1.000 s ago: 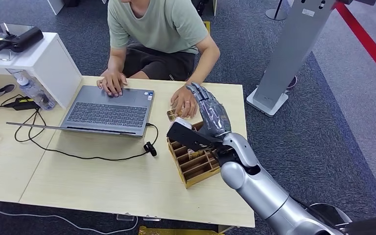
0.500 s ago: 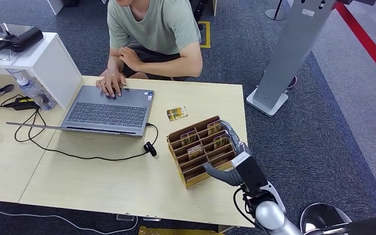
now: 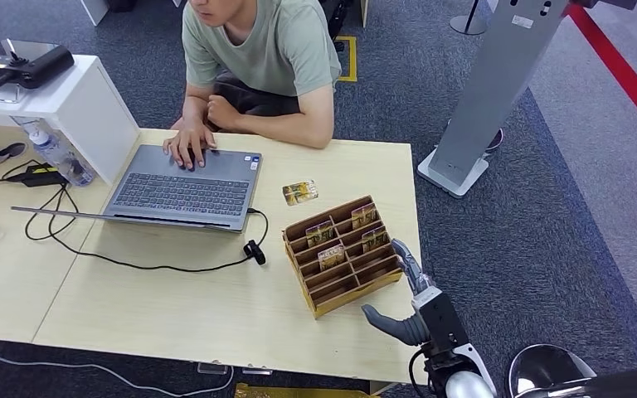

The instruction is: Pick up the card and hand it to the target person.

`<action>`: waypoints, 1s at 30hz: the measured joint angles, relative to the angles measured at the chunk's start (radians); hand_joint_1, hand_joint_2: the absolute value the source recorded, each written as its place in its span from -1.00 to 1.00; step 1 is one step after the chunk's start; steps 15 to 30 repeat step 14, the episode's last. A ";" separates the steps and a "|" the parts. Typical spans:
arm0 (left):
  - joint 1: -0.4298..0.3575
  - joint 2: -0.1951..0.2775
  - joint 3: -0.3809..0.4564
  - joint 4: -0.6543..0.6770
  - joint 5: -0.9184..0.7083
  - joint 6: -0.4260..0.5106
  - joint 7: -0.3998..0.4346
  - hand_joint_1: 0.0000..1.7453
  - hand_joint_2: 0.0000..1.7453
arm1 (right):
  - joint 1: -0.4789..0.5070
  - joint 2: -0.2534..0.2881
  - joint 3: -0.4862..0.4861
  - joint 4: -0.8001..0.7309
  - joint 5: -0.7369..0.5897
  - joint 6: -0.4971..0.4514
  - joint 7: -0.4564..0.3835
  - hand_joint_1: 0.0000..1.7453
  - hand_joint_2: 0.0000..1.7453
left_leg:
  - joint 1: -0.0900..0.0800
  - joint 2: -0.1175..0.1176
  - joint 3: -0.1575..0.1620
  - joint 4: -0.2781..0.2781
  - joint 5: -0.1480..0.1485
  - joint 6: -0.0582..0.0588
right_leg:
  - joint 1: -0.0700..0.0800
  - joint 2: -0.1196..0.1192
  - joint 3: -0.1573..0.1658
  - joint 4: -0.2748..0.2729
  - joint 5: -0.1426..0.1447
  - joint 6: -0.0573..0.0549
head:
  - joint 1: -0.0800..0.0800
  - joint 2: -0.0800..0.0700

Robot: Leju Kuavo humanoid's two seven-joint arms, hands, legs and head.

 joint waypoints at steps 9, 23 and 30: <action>0.000 0.000 0.004 0.000 0.008 0.002 0.021 -1.00 1.00 | -0.003 0.001 -0.003 0.005 0.016 0.021 -0.008 -1.00 1.00 | 0.000 0.000 0.000 0.000 0.000 0.000 | 0.000 0.000 0.000 0.000 0.000 0.000 | -0.001 0.000; 0.000 0.000 0.009 0.000 0.009 0.002 0.035 -1.00 1.00 | -0.004 0.002 -0.003 0.007 0.020 0.025 -0.018 -1.00 1.00 | 0.000 0.000 0.000 0.000 0.000 0.000 | 0.000 0.000 0.000 0.000 0.000 0.000 | -0.001 0.000; 0.000 0.000 0.009 0.000 0.009 0.002 0.035 -1.00 1.00 | -0.004 0.002 -0.003 0.007 0.020 0.025 -0.018 -1.00 1.00 | 0.000 0.000 0.000 0.000 0.000 0.000 | 0.000 0.000 0.000 0.000 0.000 0.000 | -0.001 0.000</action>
